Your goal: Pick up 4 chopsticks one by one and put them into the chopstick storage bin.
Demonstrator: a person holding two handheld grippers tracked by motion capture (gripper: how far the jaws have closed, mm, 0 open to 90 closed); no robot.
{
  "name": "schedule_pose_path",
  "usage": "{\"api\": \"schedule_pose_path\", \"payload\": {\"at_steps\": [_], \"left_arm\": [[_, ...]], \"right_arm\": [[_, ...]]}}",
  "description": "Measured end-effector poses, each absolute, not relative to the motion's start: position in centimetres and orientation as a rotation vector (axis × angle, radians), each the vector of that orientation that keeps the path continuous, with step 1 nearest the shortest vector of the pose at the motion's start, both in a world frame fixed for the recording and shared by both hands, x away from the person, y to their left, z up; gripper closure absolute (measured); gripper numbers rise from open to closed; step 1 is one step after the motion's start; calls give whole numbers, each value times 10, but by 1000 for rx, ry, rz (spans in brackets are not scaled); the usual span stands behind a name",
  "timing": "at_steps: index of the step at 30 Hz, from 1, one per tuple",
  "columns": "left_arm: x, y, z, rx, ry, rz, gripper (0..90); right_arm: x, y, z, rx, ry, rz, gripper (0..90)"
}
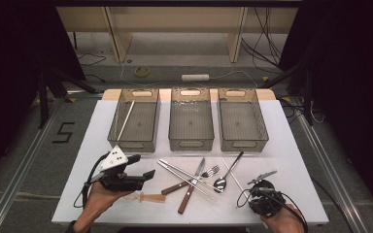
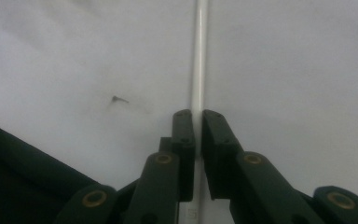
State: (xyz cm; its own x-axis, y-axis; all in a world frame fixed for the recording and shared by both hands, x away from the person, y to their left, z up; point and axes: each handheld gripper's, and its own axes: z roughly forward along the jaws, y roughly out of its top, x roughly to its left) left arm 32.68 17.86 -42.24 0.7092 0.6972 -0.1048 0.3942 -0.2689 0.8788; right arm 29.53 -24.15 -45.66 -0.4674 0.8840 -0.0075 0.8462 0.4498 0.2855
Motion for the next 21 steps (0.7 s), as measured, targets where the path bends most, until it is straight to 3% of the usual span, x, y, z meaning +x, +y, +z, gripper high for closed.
{"api": "schedule_pose_path", "payload": {"at_steps": [21], "left_arm": [[327,181,-422,1887,851,366,241]], "right_arm": [[289,-266,-447,1472,2601,389,851]]}}
